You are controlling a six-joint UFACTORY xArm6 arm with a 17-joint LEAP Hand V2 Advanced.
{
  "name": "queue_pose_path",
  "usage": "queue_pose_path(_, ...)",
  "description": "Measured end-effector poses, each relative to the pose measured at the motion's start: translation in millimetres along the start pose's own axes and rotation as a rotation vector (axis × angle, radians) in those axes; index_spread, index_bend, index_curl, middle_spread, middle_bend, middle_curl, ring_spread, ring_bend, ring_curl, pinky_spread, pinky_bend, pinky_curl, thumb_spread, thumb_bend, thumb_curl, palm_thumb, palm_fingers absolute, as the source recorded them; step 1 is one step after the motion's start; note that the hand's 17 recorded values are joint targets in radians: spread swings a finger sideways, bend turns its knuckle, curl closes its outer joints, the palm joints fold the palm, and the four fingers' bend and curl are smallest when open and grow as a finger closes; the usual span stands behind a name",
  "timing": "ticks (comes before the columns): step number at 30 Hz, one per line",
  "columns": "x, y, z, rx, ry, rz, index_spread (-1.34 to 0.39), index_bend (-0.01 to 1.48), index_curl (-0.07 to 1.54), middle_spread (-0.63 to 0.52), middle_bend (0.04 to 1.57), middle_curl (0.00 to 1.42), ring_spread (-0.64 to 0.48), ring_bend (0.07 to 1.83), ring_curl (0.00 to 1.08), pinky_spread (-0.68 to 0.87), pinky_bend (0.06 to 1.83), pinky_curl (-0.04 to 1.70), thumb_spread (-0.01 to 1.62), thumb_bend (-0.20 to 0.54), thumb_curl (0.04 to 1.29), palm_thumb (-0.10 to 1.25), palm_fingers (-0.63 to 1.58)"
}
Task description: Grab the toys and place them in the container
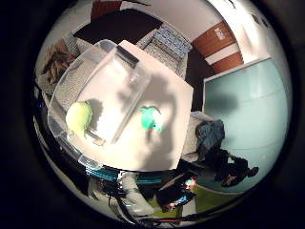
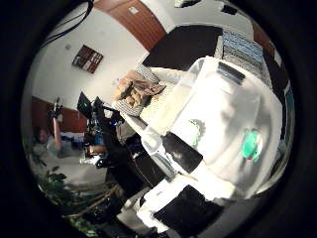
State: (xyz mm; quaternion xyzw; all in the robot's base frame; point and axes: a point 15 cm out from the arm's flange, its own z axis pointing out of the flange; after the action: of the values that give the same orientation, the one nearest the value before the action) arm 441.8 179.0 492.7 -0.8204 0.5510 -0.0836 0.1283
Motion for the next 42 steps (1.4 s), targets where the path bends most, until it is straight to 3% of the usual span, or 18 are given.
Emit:
queue_pose_path(9, 143.8, 34.7, -11.5, -0.027, 0.095, 0.161, -0.4, 0.16, 0.26, -0.02, 0.29, 0.34, 0.18, 0.53, 0.24, 0.54, 0.61, 0.34, 1.14, -0.021, 0.35, 0.54, 0.21)
queue_pose_path(16, 212.6, 86.5, 49.2, -0.14, 0.104, 0.246, -0.39, 0.16, 0.26, -0.01, 0.27, 0.33, 0.2, 0.49, 0.22, 0.53, 0.61, 0.31, 1.14, -0.021, 0.34, 0.53, 0.19)
queue_pose_path(27, 226.4, 121.6, 148.0, -0.187, 0.093, 0.271, -0.37, 0.16, 0.26, 0.0, 0.25, 0.33, 0.2, 0.48, 0.22, 0.51, 0.63, 0.28, 1.14, -0.021, 0.34, 0.53, 0.19)
queue_pose_path(42, 208.7, 127.9, 241.9, -0.281, 0.045, 0.242, -0.37, 0.16, 0.27, 0.01, 0.22, 0.33, 0.2, 0.43, 0.21, 0.51, 0.63, 0.25, 1.14, -0.021, 0.32, 0.53, 0.16)
